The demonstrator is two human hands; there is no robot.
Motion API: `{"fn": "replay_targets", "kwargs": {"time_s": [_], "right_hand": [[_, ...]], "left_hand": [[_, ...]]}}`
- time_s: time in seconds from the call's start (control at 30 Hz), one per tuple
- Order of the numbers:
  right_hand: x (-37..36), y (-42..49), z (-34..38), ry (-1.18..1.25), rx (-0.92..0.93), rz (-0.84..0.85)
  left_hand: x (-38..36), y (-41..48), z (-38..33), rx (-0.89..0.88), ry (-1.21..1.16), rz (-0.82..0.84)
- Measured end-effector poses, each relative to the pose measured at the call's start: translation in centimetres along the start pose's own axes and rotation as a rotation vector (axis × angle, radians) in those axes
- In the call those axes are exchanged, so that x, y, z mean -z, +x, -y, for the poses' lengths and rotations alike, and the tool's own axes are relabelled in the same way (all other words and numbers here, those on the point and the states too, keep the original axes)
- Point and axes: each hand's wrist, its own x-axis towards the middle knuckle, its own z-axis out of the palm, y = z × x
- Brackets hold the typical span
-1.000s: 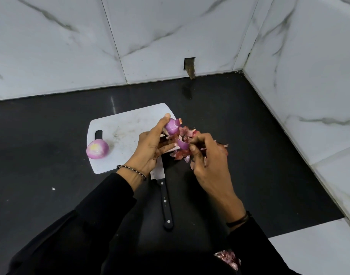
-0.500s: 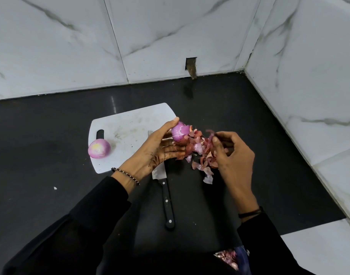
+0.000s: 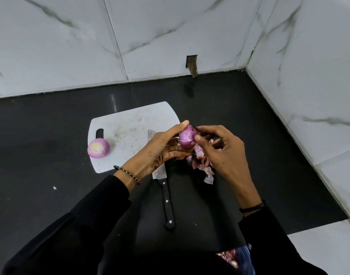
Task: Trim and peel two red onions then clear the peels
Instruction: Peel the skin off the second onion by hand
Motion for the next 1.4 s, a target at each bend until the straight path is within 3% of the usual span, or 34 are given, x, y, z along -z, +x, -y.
{"fn": "replay_targets", "kwargs": {"time_s": [0.2, 0.5, 0.73, 1.03, 1.4], "right_hand": [[0.0, 0.4, -0.4, 0.034, -0.036, 0.022], [-1.3, 0.2, -1.0, -0.029, 0.018, 0.064], [-2.5, -0.2, 0.2, -0.056, 0.169, -0.041], [-1.6, -0.5, -0.2, 0.064, -0.071, -0.184], [-0.7, -0.6, -1.1, -0.105, -0.046, -0.190]], "left_hand": [[0.9, 0.1, 0.1, 0.001, 0.103, 0.094], [-0.1, 0.4, 0.2, -0.011, 0.228, 0.019], [-0.6, 0.5, 0.3, 0.085, 0.085, -0.035], [1.4, 0.0, 0.0, 0.067, -0.153, 0.025], [2.0, -0.1, 0.6, 0.060, -0.278, 0.155]]}}
